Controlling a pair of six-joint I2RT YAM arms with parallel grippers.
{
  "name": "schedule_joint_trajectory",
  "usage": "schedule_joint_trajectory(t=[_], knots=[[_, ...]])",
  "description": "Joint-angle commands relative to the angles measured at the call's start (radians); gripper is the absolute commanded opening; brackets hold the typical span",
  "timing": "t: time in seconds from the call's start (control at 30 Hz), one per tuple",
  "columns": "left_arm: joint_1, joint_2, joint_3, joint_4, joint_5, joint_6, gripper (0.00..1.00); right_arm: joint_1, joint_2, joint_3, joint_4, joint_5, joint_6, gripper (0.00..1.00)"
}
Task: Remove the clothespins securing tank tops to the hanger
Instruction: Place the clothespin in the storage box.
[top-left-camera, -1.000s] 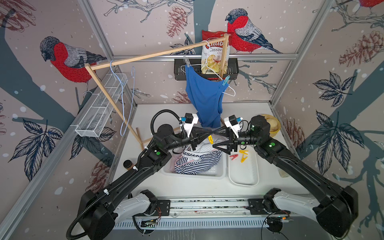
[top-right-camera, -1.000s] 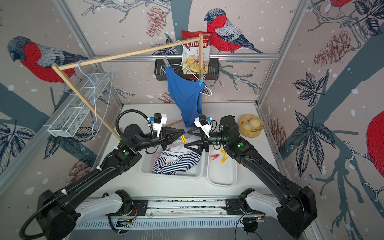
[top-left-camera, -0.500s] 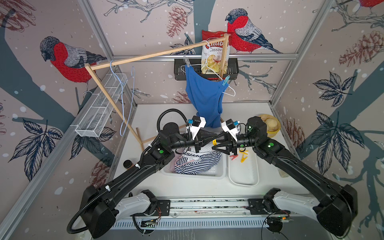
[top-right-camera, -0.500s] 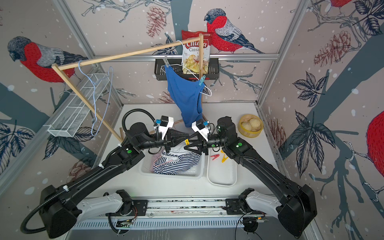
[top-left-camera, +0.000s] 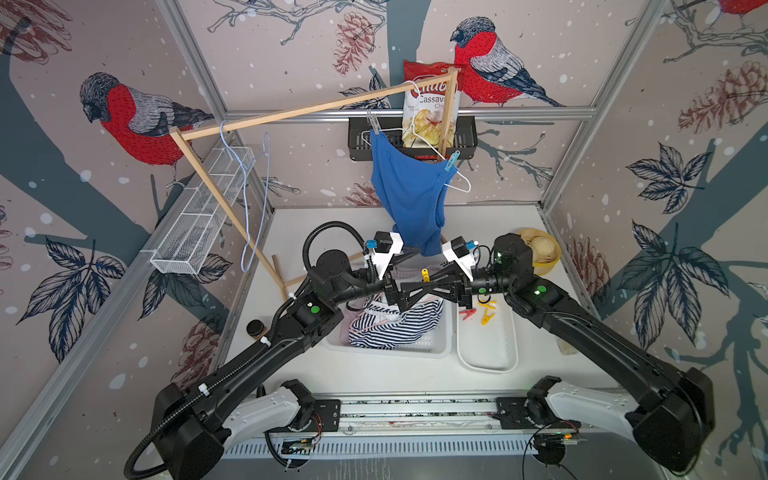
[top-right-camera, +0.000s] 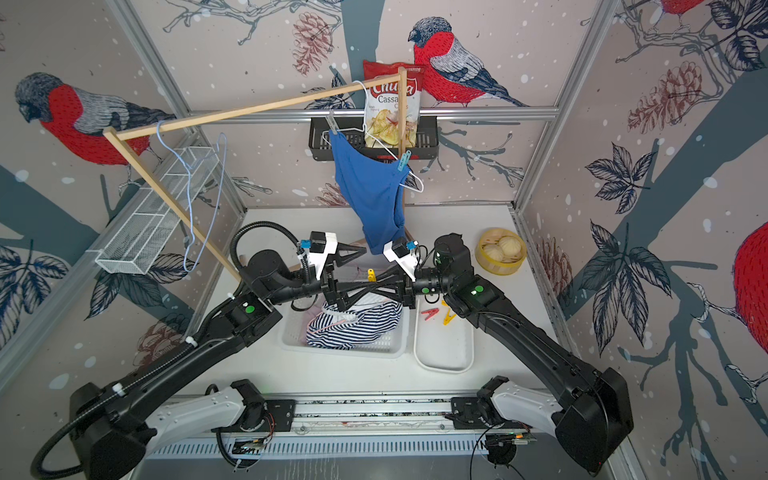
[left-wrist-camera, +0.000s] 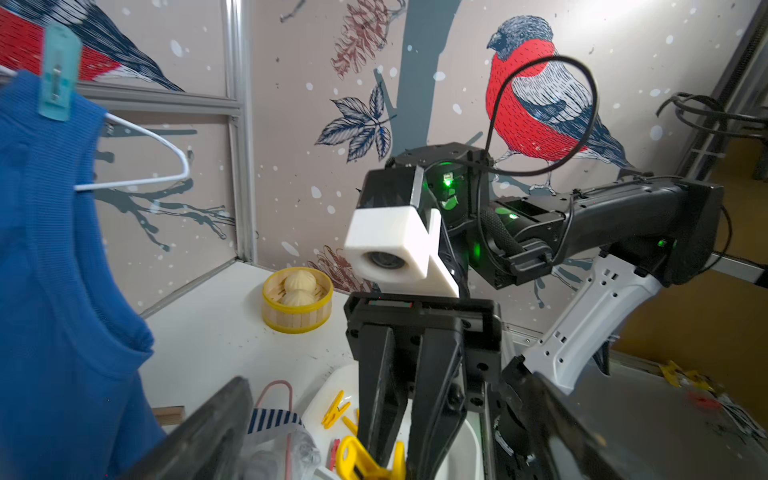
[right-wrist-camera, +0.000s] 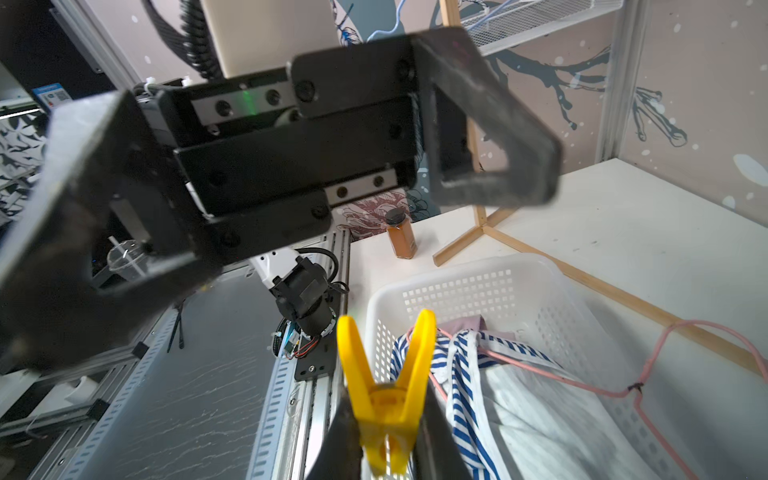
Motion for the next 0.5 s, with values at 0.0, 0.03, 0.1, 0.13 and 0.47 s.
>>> schedule_joint_trajectory(t=[0.0, 0.03, 0.1, 0.13, 0.47], knots=[[0.0, -0.082, -0.064, 0.084, -0.267, -0.032, 0.99, -0.01, -0.018, -0.029, 0.015, 0.142, 0.081, 0.0], [0.0, -0.112, -0.097, 0.095, -0.353, -0.044, 0.99, -0.012, -0.027, -0.043, 0.007, 0.202, 0.106, 0.01], [0.0, -0.156, -0.146, 0.095, -0.464, -0.05, 0.99, -0.02, -0.06, -0.08, -0.025, 0.376, 0.179, 0.01], [0.0, -0.163, -0.164, 0.081, -0.511, -0.053, 0.99, -0.022, -0.083, -0.107, -0.046, 0.488, 0.218, 0.02], [0.0, 0.103, -0.017, -0.393, -0.632, -0.013, 0.92, -0.029, -0.233, -0.323, -0.355, 1.164, 0.567, 0.0]])
